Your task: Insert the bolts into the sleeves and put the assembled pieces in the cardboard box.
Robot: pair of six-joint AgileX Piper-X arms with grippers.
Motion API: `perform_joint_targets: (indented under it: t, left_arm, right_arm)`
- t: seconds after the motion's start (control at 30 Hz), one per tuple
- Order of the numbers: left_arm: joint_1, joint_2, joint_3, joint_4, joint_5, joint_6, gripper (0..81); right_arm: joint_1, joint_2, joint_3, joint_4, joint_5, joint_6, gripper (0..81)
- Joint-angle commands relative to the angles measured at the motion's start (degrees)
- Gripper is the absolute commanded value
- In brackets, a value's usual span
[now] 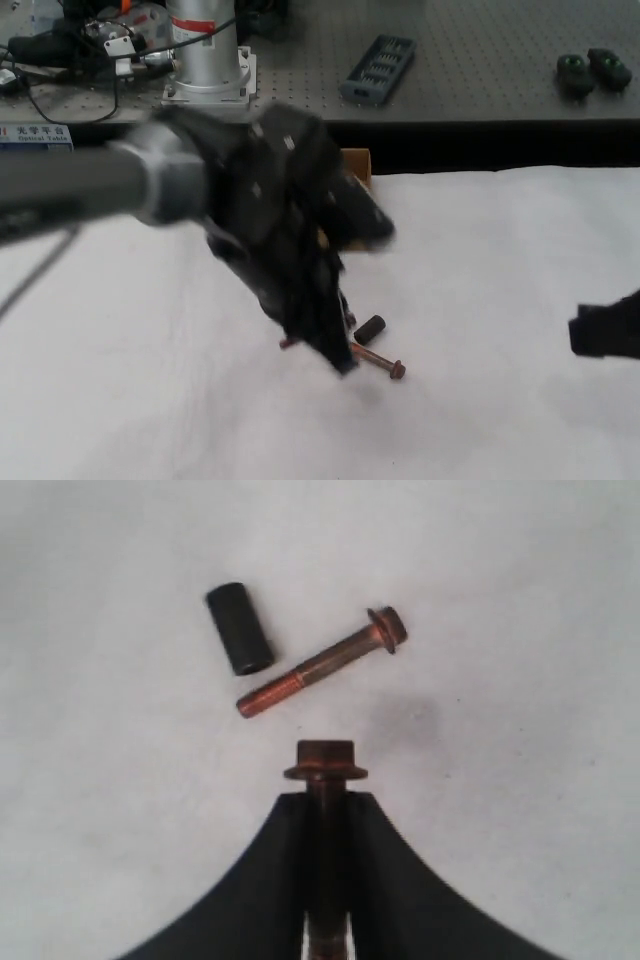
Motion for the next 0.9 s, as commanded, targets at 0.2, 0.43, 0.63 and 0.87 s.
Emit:
perform_joint_targets:
  t: [0.2,0.43,0.63,0.87]
  left_arm:
    - [5.34,-9.72,3.4,-2.27,11.36,-16.41,0.7]
    - [12.34,-18.71,13.59,-17.53,24.29,-29.86,0.7]
    - [16.02,-25.15,23.01,-35.18,30.54,-41.27,0.7]
    - [17.74,-28.87,32.32,-61.11,31.25,-62.44,0.7]
  right_arm:
    - [-0.07,5.47,-0.23,-11.89,-13.71,-2.81,2.9]
    - [3.27,12.73,-0.23,-20.83,-22.59,-2.81,2.9]
    - [11.34,17.96,-0.23,-29.73,-23.2,-0.49,2.9]
    - [16.69,24.78,-0.23,-43.88,-23.2,8.12,2.9]
